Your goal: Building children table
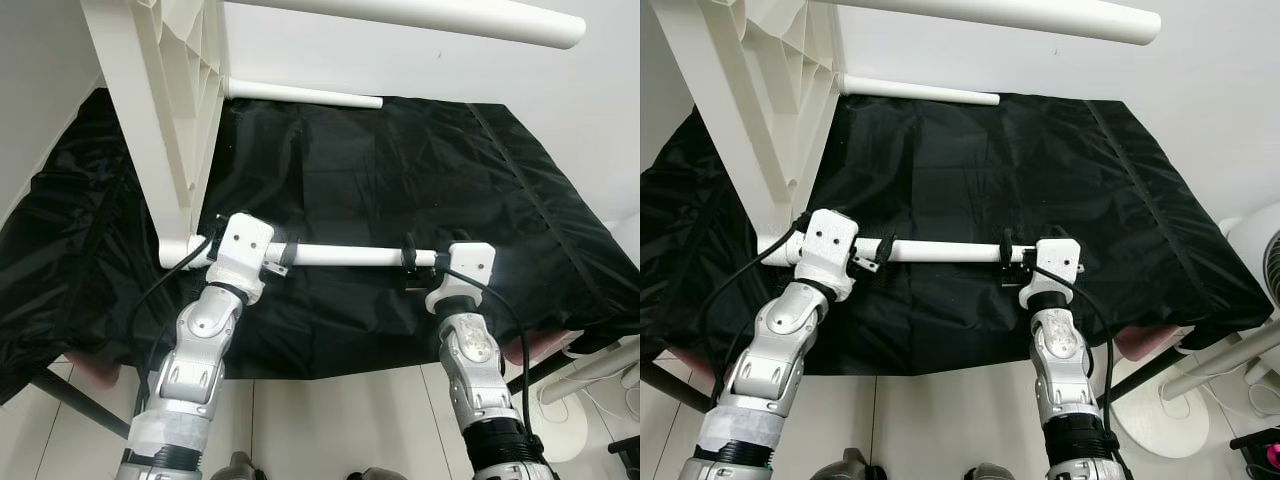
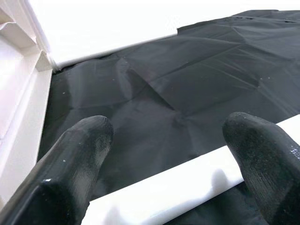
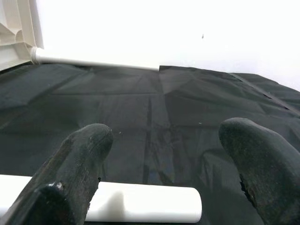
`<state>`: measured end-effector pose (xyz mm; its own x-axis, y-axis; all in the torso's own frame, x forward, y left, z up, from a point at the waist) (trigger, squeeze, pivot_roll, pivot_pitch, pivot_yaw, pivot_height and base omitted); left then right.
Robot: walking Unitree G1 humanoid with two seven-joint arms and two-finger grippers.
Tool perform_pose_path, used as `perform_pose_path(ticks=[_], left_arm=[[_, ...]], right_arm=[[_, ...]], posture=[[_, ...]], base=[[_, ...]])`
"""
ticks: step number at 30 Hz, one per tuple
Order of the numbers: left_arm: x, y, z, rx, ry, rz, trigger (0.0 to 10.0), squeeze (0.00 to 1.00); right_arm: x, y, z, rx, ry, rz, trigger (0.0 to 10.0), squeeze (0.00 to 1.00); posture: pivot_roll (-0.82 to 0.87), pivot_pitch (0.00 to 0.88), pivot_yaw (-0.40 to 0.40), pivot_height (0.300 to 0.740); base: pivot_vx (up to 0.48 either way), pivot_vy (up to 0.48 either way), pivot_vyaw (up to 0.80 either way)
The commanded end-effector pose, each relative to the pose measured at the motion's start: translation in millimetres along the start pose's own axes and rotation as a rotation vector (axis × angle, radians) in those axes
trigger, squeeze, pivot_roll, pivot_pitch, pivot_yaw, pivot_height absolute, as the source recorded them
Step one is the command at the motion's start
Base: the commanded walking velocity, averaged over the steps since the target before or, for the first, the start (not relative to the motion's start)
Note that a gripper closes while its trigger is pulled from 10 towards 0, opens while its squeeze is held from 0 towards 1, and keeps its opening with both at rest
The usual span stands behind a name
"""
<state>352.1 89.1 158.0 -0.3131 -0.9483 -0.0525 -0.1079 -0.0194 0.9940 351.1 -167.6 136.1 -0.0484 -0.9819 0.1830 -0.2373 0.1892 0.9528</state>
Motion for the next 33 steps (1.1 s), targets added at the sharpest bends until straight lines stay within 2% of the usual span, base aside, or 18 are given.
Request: perform_pose_path(ticks=[1, 6, 7, 10, 14, 15, 16, 18, 19, 24, 25, 27, 28, 29, 30, 31, 32, 33], left_arm=[[2.4, -0.5, 3.2, -0.003, -0.022, 0.046, 10.0, 0.19], [2.5, 2.4, 5.4, 0.005, -0.039, 0.071, 10.0, 0.0], [1.4, 6.6, 6.8, 0.026, -0.041, 0.08, 10.0, 0.83], [-4.1, 10.6, 7.7, 0.037, -0.009, 0.031, 10.0, 1.0], [-11.0, 7.3, 8.0, 0.014, 0.036, -0.036, 10.0, 0.0], [-9.5, 6.5, 9.2, 0.013, 0.023, -0.031, 10.0, 0.0], [-7.9, 6.5, 10.2, 0.016, 0.011, -0.031, 10.0, 0.0], [-7.7, 4.2, 10.5, 0.008, 0.014, -0.046, 10.0, 0.0], [-8.6, 2.6, 10.2, -0.002, 0.024, -0.049, 10.0, 0.0], [-8.2, 2.4, 11.4, -0.006, 0.018, -0.043, 10.0, 0.0], [-4.7, 3.2, 12.6, -0.001, -0.012, -0.005, 10.0, 0.19], [-3.0, 6.0, 14.1, 0.016, -0.032, 0.022, 10.0, 0.19], [-2.6, 7.6, 14.8, 0.025, -0.04, 0.037, 10.0, 1.0], [-4.2, 8.1, 14.9, 0.026, -0.031, 0.027, 10.0, 1.0], [-6.4, 7.0, 14.1, 0.017, -0.014, -0.013, 10.0, 1.0], [-7.4, 6.0, 13.4, 0.01, -0.006, -0.032, 10.0, 0.0], [-9.4, 8.2, 12.4, 0.019, 0.003, -0.025, 10.0, 0.91], [-9.4, 8.2, 12.4, 0.019, 0.003, -0.025, 10.0, 0.91]], right_arm=[[-2.8, 2.7, 4.3, 0.015, 0.018, -0.033, 10.0, 1.0], [-4.3, 4.4, 6.1, 0.019, 0.026, -0.028, 10.0, 0.58], [-3.8, 2.9, 5.9, 0.008, 0.019, 0.002, 10.0, 0.78], [-2.2, 1.0, 5.1, -0.012, 0.014, 0.054, 10.0, 0.71], [0.5, 5.8, 5.5, 0.006, 0.009, 0.017, 10.0, 0.93], [2.0, 8.9, 6.1, 0.024, 0.003, -0.016, 10.0, 0.0], [2.8, 6.6, 5.4, 0.006, -0.003, -0.016, 10.0, 1.0], [1.1, 2.8, 3.9, -0.022, -0.001, 0.007, 10.0, 1.0], [-0.7, 1.6, 3.2, -0.033, 0.003, 0.02, 10.0, 0.0], [-8.4, 5.7, 5.2, -0.011, 0.045, 0.008, 10.0, 0.0], [-10.1, 8.7, 7.8, 0.011, 0.065, -0.015, 10.0, 1.0], [-11.3, 10.8, 9.7, 0.027, 0.078, -0.03, 10.0, 1.0], [-10.7, 9.3, 10.3, 0.02, 0.077, -0.012, 10.0, 1.0], [-8.7, 7.6, 10.2, 0.009, 0.063, 0.022, 10.0, 1.0], [-8.2, 4.6, 9.8, -0.008, 0.059, 0.024, 10.0, 0.47], [-9.4, 8.3, 10.4, 0.011, 0.07, -0.016, 10.0, 0.0], [-7.7, 8.3, 9.4, 0.006, 0.057, 0.004, 10.0, 1.0], [-7.7, 8.3, 9.4, 0.006, 0.057, 0.004, 10.0, 1.0]], posture=[[-0.01, 0.027, 0.005, 0.74], [-0.01, 0.034, 0.002, 0.74], [-0.01, 0.034, 0.002, 0.74], [-0.01, 0.034, 0.001, 0.74], [-0.01, 0.033, -0.002, 0.74], [-0.01, 0.033, -0.002, 0.74], [0.0, 0.034, -0.002, 0.74], [0.0, 0.039, -0.004, 0.74], [-0.01, 0.045, -0.006, 0.74], [-0.01, 0.045, 0.0, 0.74], [-0.01, 0.044, 0.0, 0.74], [-0.01, 0.044, 0.003, 0.74], [-0.01, 0.044, 0.003, 0.74], [-0.01, 0.04, 0.003, 0.74], [-0.01, 0.04, 0.001, 0.74], [-0.01, 0.04, 0.001, 0.74], [-0.02, 0.038, -0.001, 0.74], [-0.02, 0.038, -0.001, 0.74]], base=[[0.0, 0.0, 0.0], [0.0, 0.0, 0.0], [0.0, 0.0, 0.0], [0.0, 0.0, 0.0], [0.0, 0.0, 0.0], [0.0, 0.0, 0.0], [0.0, 0.0, 0.0], [0.0, 0.0, 0.0], [0.0, 0.0, 0.0], [0.0, 0.0, 0.0], [0.0, 0.0, 0.0], [0.0, 0.0, 0.0], [0.0, 0.0, 0.0], [0.0, 0.0, 0.0], [0.0, 0.0, 0.0], [0.0, 0.0, 0.0], [0.0, 0.0, 0.0], [0.0, 0.0, 0.0]])
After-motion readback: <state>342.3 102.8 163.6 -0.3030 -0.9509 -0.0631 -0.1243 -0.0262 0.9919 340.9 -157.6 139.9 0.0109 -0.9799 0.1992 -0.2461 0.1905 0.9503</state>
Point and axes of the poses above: a point about 5 cm out from each wrist's last joint towards the gripper, its own z axis pointing back from the gripper into the wrist, its own y axis along the axis of the wrist's last joint, x = y × z, the point moved 6 cm from there along -z, pointing out of the wrist towards the gripper, and after that the axes turned 9 degrees about z, right-handed, at the moved point
